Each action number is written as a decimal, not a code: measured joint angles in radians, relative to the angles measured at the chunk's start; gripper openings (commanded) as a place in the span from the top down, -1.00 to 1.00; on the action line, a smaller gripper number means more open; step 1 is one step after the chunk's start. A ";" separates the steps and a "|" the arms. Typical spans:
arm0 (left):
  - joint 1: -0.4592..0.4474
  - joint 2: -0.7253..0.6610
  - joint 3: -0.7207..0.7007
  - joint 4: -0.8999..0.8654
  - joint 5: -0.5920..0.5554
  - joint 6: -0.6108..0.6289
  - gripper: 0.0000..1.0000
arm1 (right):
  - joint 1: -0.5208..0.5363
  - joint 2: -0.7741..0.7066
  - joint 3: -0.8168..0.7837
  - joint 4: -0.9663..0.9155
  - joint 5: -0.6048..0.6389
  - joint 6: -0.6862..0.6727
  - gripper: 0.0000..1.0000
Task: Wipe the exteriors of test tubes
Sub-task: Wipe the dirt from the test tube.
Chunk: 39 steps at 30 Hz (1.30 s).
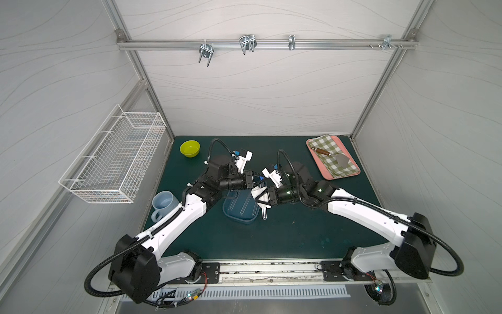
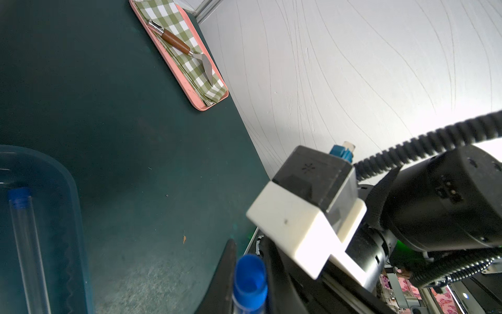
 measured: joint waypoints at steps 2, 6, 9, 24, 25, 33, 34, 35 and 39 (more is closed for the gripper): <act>0.000 -0.001 0.000 0.000 -0.005 -0.001 0.78 | 0.000 0.000 0.000 0.001 0.009 0.000 0.60; 0.000 -0.002 -0.006 0.000 -0.014 -0.005 0.79 | -0.001 0.000 0.000 0.001 0.024 0.000 0.58; 0.000 -0.002 -0.011 -0.001 -0.019 -0.007 0.79 | -0.016 0.001 0.003 0.003 0.027 0.000 0.57; 0.002 -0.002 -0.012 -0.011 -0.042 -0.017 0.79 | -0.055 0.042 0.024 0.087 0.004 0.003 0.57; 0.002 -0.001 -0.012 -0.018 -0.042 -0.017 0.79 | -0.050 0.038 0.010 0.099 0.005 0.007 0.57; 0.002 0.002 -0.007 -0.038 -0.038 -0.014 0.78 | -0.014 -0.021 -0.080 0.126 0.018 0.029 0.56; 0.002 0.003 -0.006 -0.038 -0.037 -0.014 0.78 | -0.014 -0.024 -0.082 0.127 0.021 0.030 0.57; 0.002 0.003 -0.005 -0.037 -0.037 -0.014 0.78 | -0.014 -0.024 -0.082 0.130 0.024 0.030 0.56; 0.002 0.005 -0.003 -0.037 -0.037 -0.014 0.78 | -0.025 -0.014 -0.060 0.123 0.025 0.023 0.55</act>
